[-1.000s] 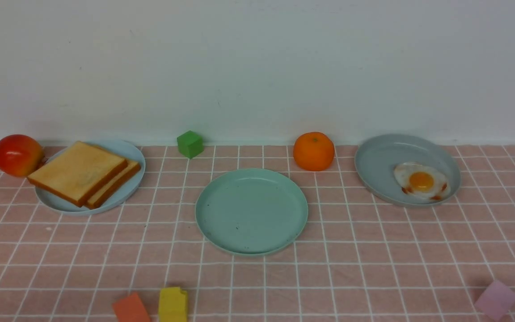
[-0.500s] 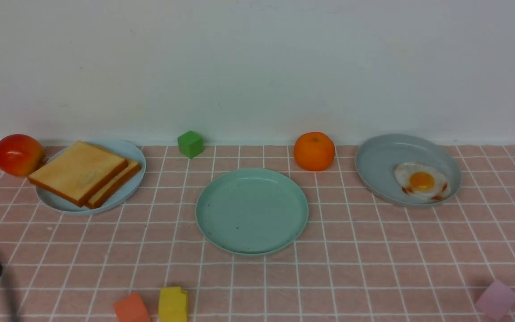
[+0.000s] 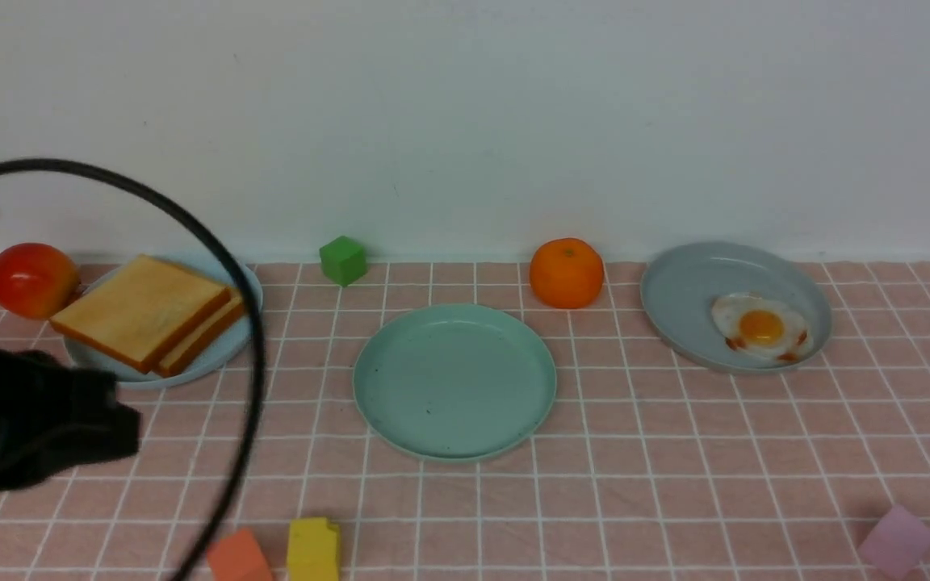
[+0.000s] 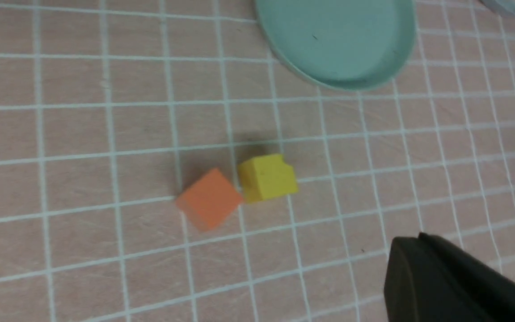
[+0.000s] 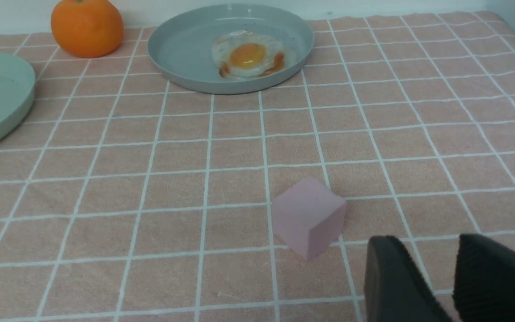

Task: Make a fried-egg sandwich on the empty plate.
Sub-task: Use the left arm to grab a slice of bread

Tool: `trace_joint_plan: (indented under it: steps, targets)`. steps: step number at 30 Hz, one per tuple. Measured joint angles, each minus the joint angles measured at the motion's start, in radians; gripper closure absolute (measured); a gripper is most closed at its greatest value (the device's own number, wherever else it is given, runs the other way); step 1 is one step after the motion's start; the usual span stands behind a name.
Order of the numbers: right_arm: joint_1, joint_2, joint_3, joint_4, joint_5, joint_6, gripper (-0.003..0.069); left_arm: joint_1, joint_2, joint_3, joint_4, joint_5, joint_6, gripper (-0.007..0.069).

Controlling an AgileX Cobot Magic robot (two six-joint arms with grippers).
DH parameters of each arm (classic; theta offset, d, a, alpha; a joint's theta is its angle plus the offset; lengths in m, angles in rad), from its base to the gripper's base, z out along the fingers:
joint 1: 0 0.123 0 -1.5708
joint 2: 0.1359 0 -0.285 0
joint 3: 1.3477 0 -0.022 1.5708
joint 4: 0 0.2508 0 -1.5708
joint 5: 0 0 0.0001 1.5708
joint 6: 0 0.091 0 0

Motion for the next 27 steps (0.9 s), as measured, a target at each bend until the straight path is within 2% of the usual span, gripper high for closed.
trace_joint_plan:
  steps: [3, 5, 7, 10, 12, 15, 18, 22, 24, 27]
  targets:
    - [0.0, 0.0, 0.008, 0.132, -0.046, 0.089, 0.0419, -0.07, -0.001, 0.0, 0.032, 0.004, -0.001, 0.0638]
    - [0.0, 0.0, 0.009, 0.294, -0.125, 0.194, 0.0419, -0.098, 0.001, 0.0, 0.036, 0.008, -0.001, 0.0638]
    - [0.0, 0.0, 0.009, 0.41, -0.191, 0.245, 0.0419, -0.102, 0.012, 0.0, 0.043, 0.007, -0.001, 0.0638]
    - [0.005, 0.0, 0.006, 0.493, -0.265, 0.267, 0.0419, -0.102, 0.036, -0.001, 0.063, -0.009, -0.001, 0.0638]
    - [0.022, 0.0, -0.024, 0.505, -0.235, 0.266, 0.0419, -0.102, 0.058, -0.008, 0.079, -0.019, -0.001, 0.0638]
    - [0.085, 0.047, -0.197, 0.46, -0.055, 0.178, 0.0456, -0.102, 0.123, -0.053, 0.122, -0.013, -0.001, 0.0638]
    - [0.152, 0.208, -0.496, 0.349, 0.224, 0.024, 0.0526, -0.102, 0.227, -0.125, 0.204, 0.001, -0.001, 0.0638]
    - [0.202, 0.42, -0.78, 0.246, 0.593, -0.129, 0.0598, -0.101, 0.365, -0.228, 0.339, 0.006, -0.023, 0.0638]
    - [0.231, 0.513, -0.878, 0.226, 0.715, -0.182, 0.0622, -0.078, 0.456, -0.289, 0.389, 0.03, -0.047, 0.0638]
    - [0.29, 0.584, -0.972, 0.231, 0.788, -0.213, 0.0638, -0.025, 0.578, -0.368, 0.405, 0.064, -0.045, 0.0638]
